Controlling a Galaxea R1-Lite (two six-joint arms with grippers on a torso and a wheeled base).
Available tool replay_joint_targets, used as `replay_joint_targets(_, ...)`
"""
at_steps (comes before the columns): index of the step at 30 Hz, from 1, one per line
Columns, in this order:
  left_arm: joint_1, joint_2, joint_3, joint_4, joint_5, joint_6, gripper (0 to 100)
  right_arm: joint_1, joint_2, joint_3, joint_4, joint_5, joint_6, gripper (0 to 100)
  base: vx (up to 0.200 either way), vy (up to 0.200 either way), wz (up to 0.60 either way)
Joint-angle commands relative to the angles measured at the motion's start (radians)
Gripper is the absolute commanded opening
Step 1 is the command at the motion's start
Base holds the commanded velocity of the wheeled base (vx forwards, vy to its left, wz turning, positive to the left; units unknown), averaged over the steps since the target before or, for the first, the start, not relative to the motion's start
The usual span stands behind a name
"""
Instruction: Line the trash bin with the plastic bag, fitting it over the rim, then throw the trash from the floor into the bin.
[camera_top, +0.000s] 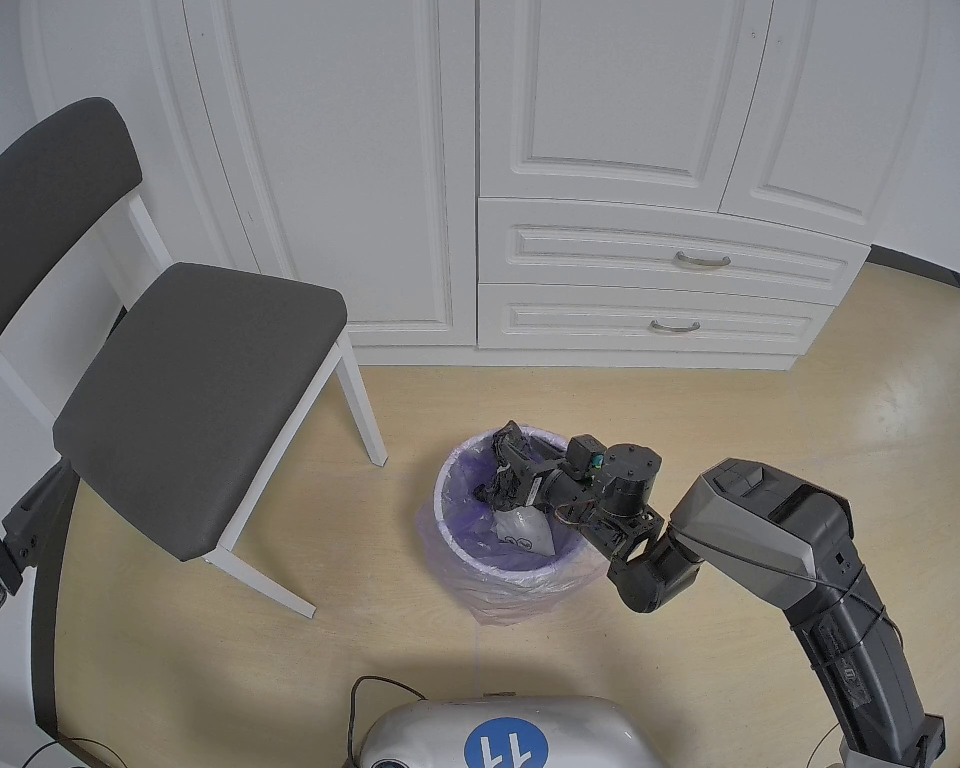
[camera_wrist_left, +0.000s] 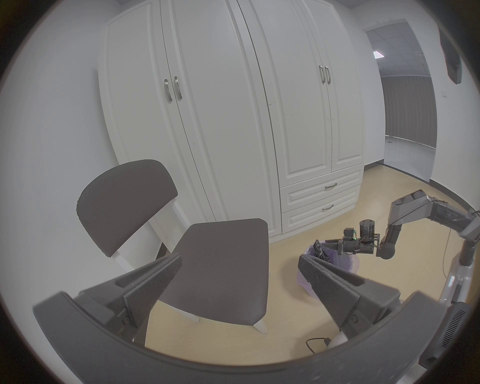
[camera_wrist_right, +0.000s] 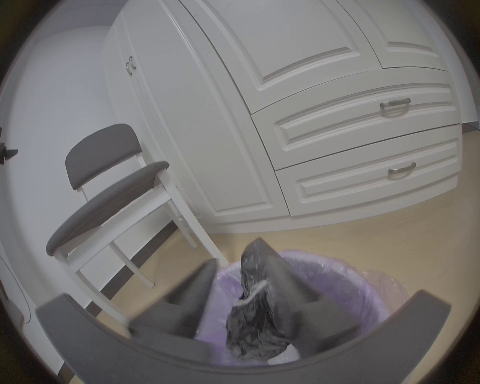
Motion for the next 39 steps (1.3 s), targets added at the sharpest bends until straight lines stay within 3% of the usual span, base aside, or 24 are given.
replay_joint_targets(1,0.000,0.002,0.002,0.000,0.000,0.000,100,0.013,0.073,-0.173,0.041,-0.035,0.030,100,0.000,0.000,0.00)
replay_joint_targets(9,0.000,-0.001,-0.001,0.000,0.000,0.000,100,0.005,0.164,-0.345,0.201,-0.063,0.048,100,0.000,0.000,0.00)
replay_joint_targets(18,0.000,-0.001,0.000,0.000,0.000,0.002,100,0.007,0.205,-0.423,0.208,-0.089,0.048,100,0.000,0.000,0.00)
replay_joint_targets(19,0.000,-0.002,-0.001,0.000,0.000,0.002,100,0.005,0.205,-0.423,0.205,-0.090,0.048,0,0.000,0.000,0.00)
replay_joint_targets(33,0.000,-0.008,-0.001,-0.002,0.000,0.011,100,0.005,0.184,-0.401,0.139,-0.095,0.012,0,0.000,0.000,0.00)
replay_joint_targets(39,0.000,-0.007,0.000,0.000,0.000,0.014,100,-0.012,0.101,-0.226,0.070,-0.073,-0.053,0,0.000,0.000,0.00)
